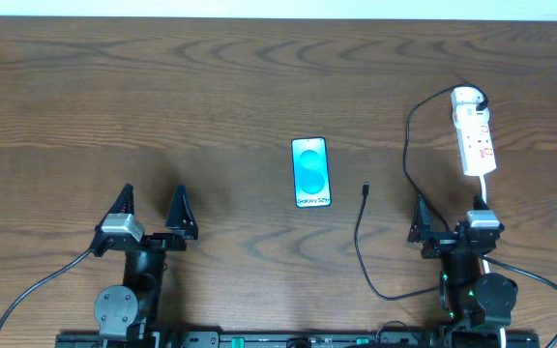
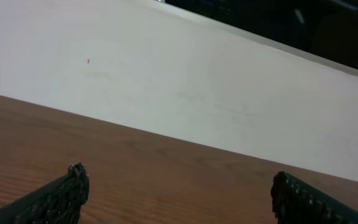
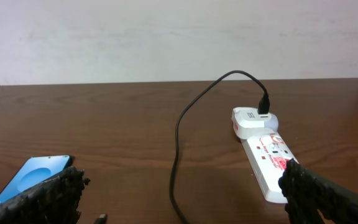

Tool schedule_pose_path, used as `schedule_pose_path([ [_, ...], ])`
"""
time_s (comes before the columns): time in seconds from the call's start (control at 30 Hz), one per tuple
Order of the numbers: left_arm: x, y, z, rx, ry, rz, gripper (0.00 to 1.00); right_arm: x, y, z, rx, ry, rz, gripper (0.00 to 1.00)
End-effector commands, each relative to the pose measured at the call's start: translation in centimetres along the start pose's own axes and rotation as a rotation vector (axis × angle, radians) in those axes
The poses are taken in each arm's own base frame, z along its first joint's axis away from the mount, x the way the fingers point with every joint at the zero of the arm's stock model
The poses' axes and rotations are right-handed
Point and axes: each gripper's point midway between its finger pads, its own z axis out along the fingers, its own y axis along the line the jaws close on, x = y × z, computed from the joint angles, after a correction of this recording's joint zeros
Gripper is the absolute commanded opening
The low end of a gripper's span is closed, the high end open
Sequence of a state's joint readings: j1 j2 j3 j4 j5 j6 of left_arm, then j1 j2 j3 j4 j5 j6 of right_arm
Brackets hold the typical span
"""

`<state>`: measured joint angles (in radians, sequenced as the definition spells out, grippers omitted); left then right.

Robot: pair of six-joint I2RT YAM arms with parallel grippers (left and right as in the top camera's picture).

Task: Plug charger to phone and switch on socket
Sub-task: 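Raise the left arm and move the left gripper over the phone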

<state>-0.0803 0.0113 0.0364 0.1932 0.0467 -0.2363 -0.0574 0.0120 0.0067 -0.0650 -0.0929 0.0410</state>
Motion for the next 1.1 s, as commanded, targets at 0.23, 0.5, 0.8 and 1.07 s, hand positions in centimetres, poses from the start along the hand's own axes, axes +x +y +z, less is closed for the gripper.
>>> schedule_pose_path([
  [0.23, -6.5, -1.8, 0.3, 0.006, -0.061, -0.006, 0.95, 0.1, 0.1, 0.0, -0.002, 0.004, 0.006, 0.99],
  [0.5, -3.2, -0.9, 2.2, -0.150, 0.469, -0.001, 0.95, 0.1, 0.1, 0.0, -0.002, 0.004, 0.006, 0.99],
  [0.8, -3.5, -9.6, 5.0, 0.237, 0.804, -0.175, 0.96, 0.1, 0.1, 0.0, -0.002, 0.004, 0.006, 0.99],
  [1.07, -3.1, -10.7, 4.9, 0.272, 0.854, -0.285, 0.95, 0.1, 0.1, 0.0, -0.002, 0.004, 0.006, 0.99],
])
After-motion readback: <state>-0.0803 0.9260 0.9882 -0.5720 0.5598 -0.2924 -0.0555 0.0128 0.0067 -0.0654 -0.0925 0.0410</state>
